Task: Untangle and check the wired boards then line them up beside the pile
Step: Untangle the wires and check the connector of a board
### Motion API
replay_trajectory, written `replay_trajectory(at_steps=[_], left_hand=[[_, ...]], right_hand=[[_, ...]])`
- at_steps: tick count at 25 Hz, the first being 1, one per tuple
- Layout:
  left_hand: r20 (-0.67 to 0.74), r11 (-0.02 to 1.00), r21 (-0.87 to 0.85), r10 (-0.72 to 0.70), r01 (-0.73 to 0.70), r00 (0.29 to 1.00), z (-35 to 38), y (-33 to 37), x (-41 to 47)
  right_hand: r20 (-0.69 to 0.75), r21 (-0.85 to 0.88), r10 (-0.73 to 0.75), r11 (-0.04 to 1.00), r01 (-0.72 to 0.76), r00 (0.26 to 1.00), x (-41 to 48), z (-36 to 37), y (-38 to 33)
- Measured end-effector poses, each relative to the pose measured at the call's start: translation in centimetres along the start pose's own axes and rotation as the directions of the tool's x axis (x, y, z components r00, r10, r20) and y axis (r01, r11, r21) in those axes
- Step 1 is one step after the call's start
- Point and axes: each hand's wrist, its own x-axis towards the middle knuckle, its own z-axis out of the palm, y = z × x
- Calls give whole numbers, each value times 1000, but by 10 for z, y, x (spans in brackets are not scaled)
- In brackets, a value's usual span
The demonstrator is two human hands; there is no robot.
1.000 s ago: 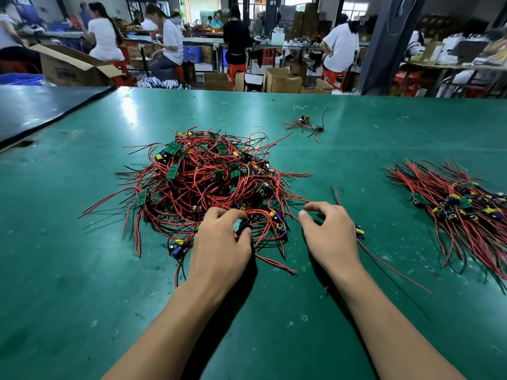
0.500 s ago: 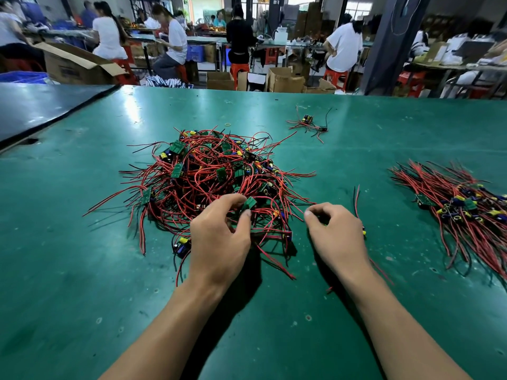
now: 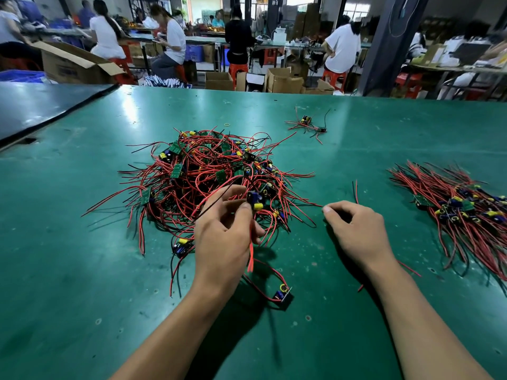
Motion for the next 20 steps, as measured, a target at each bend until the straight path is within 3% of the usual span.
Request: replay_trajectory(at_steps=[2,5,7,8,11,16,18,20], left_hand=[[85,978,-125,-155,165,984,4,-3,-2],[163,952,-96,-272,289,949,5,-7,-6],[172,958,-12,-281,287,944,5,-10,-8],[164,963,10,-268,270,949,6,-11,-7],[98,976,22,-219,218,971,5,-13,0],[42,976,17,-218,217,975,-2,-17,9],[28,981,36,-194,193,981,-2,-19,10],[10,987,88,-139,138,990,-1,-19,11]], right_hand=[[2,-6,-15,1000,15,1000,1,-2,-3],[-9,44,-24,999,24,1000,-4,0,-16],[107,110,-23,994,11,994,-10,5,-28],[241,157,-19,987,-20,970,-14,7,-34],[642,254,-28,951,-178,766,-22,6,-46],[863,196,-116,974,-115,491,-28,3,-50],[861,177,-105,979,-100,499,-28,5,-50],[748,133,-79,991,-32,659,-28,12,-49]])
